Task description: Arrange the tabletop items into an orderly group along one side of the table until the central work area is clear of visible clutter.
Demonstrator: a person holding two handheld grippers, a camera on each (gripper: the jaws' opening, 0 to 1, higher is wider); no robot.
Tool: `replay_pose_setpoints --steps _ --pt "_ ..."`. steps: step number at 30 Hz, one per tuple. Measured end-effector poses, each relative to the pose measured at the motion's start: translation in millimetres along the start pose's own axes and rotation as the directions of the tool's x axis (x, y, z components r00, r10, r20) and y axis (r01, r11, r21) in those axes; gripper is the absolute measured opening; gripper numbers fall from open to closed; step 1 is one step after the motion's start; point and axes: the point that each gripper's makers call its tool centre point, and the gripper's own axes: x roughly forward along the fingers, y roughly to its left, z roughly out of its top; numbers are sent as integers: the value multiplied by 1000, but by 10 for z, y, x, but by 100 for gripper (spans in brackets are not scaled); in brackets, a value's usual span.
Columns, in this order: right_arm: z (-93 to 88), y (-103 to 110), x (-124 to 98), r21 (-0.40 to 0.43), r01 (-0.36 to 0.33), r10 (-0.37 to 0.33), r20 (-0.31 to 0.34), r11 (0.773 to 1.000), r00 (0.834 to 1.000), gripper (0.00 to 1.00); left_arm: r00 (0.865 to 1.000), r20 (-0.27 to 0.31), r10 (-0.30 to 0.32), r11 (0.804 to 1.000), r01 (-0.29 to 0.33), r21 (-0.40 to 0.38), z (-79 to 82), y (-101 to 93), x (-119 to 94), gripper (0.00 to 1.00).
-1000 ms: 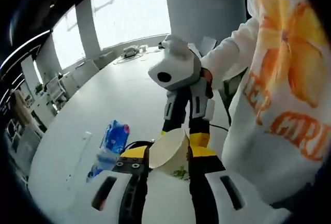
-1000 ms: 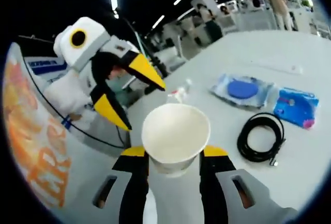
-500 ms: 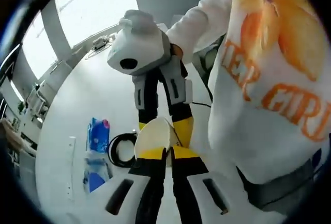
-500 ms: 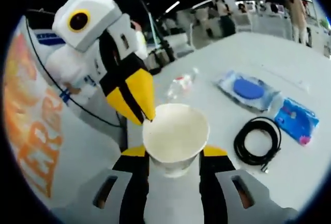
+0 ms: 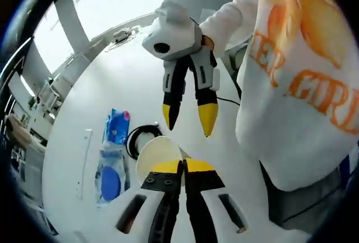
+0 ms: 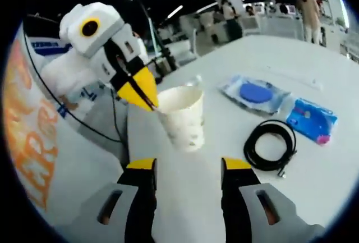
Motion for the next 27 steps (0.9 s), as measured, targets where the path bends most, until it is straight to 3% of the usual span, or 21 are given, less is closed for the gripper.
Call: replay_pose_setpoints --steps 3,10,14,17,21,27 --pt "-133 -35 -75 61 31 -32 10 998 999 44 996 -36 82 996 -82 -16 -237 212 -141 0" --pt "-437 -71 -245 235 97 -113 54 967 992 45 981 -78 180 979 -187 -86 -689 633 -454 0" --pt "-547 -79 -291 244 122 -136 41 962 990 48 967 -133 217 970 -229 -80 -918 887 -655 0" --pt "-565 -112 -301 260 138 -151 29 956 988 48 967 -132 217 971 -228 -74 -969 1033 -766 0" --pt "-475 -146 -284 269 146 -163 40 952 986 48 955 -193 226 972 -234 -23 -1099 1297 -948 0" --pt "-503 -83 -195 237 140 -143 -4 961 990 49 951 -177 253 966 -259 -9 -1158 1684 -1080 0"
